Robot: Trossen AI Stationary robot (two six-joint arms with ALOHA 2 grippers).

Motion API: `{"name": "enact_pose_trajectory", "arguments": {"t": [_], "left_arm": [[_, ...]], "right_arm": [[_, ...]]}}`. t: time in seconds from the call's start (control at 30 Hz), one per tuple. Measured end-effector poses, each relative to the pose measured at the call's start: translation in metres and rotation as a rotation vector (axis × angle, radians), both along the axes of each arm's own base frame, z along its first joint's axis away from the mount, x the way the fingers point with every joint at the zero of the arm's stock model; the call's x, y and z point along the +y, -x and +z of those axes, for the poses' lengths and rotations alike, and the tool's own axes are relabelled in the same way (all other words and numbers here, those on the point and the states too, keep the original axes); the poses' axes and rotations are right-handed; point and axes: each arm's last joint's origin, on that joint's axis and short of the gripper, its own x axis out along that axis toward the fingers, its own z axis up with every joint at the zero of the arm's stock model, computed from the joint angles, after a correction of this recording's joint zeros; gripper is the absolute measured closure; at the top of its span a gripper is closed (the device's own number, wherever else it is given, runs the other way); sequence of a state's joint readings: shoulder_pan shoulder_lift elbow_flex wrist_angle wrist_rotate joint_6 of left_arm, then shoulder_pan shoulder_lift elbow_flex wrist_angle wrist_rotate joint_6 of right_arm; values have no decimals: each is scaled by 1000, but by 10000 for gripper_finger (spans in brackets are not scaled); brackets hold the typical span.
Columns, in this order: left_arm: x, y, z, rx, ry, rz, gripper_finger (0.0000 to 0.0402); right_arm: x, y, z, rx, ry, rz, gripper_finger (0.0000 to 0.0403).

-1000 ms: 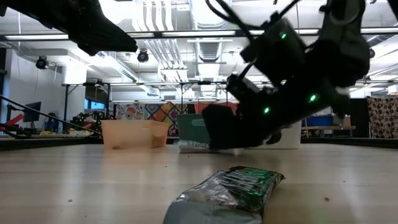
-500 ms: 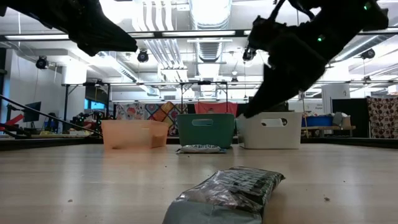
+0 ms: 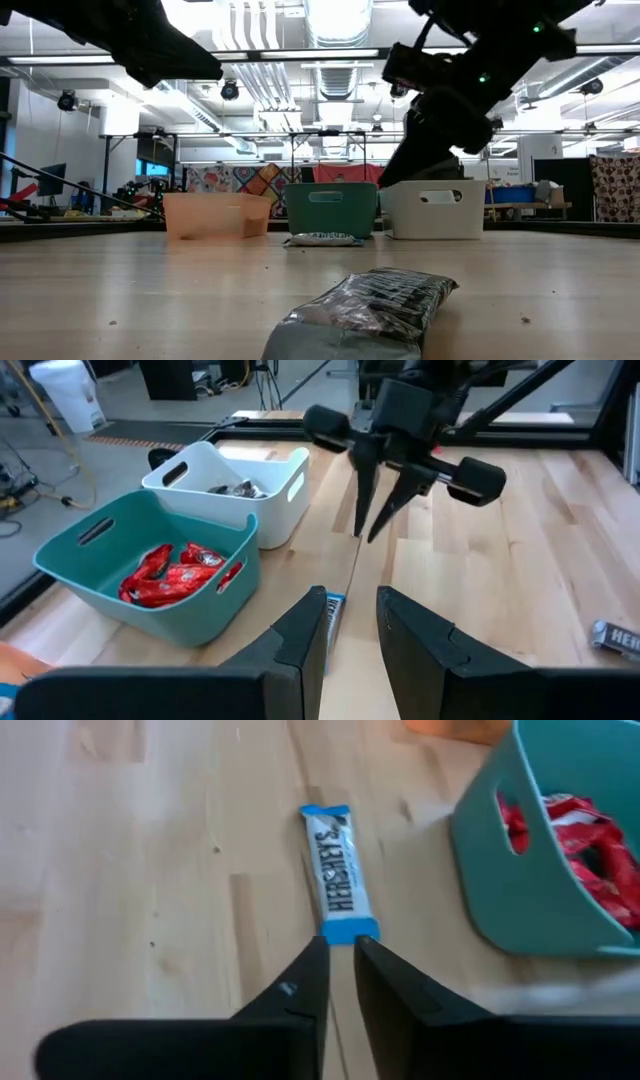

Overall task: Organize candy in baskets
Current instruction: Put the white chocolate into the orange bin

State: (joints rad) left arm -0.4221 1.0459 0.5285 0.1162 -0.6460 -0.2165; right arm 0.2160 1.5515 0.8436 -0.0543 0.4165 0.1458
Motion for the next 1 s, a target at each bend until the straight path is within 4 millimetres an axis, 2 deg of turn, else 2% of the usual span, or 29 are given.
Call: {"name": "enact_pose_trajectory", "arguments": {"t": [0.27, 0.47, 0.73, 1.0], "left_arm": [[0, 0, 0, 16, -76, -26, 326], [0, 0, 1, 11, -76, -27, 326], [0, 0, 1, 9, -74, -27, 326], [0, -1, 2, -1, -64, -24, 326]], "right_arm": [[-11, -10, -10, -13, -18, -11, 264], [-10, -23, -32, -48, -14, -7, 204], [-23, -31, -48, -61, -18, -59, 186], [-22, -42, -61, -46, -30, -49, 186]]}}
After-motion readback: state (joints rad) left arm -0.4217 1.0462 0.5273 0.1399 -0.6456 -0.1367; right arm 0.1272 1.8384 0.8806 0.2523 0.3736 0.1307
